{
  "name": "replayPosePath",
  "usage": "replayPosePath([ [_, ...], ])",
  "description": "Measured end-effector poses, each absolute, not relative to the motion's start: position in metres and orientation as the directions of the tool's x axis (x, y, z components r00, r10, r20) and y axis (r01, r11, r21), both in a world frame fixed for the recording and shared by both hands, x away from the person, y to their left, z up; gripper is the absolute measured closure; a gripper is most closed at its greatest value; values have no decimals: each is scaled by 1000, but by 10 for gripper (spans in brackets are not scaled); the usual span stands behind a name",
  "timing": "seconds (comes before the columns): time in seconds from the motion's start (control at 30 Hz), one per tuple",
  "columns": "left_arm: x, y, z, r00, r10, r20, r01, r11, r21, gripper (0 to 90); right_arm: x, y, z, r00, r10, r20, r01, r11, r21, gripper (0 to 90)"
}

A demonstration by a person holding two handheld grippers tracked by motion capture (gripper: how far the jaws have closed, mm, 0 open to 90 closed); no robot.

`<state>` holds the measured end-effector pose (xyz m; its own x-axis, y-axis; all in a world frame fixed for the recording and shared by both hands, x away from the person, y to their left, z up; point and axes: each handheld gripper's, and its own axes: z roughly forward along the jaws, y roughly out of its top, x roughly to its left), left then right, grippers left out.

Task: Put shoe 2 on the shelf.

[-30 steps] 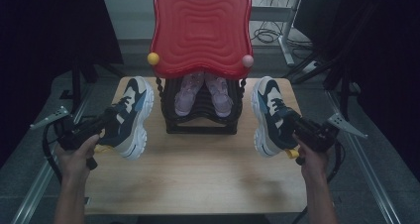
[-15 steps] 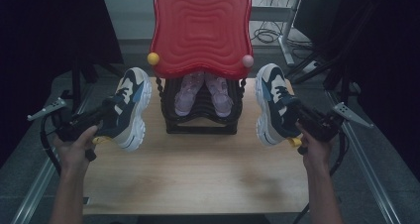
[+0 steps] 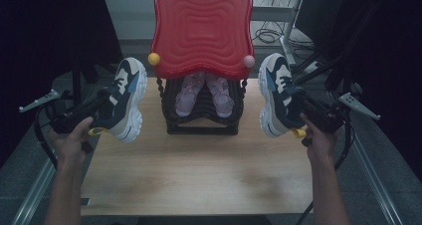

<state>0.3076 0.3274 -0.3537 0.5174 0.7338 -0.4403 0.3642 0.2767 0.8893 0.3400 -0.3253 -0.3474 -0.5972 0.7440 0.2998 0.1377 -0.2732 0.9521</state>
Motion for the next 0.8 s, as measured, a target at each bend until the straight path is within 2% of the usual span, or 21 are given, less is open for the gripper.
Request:
replayPosePath([
  [0.8, 324, 330, -317, 528, 730, -434, 307, 313, 899, 730, 363, -317, -299, -613, 739, 279, 92, -284, 954, 722],
])
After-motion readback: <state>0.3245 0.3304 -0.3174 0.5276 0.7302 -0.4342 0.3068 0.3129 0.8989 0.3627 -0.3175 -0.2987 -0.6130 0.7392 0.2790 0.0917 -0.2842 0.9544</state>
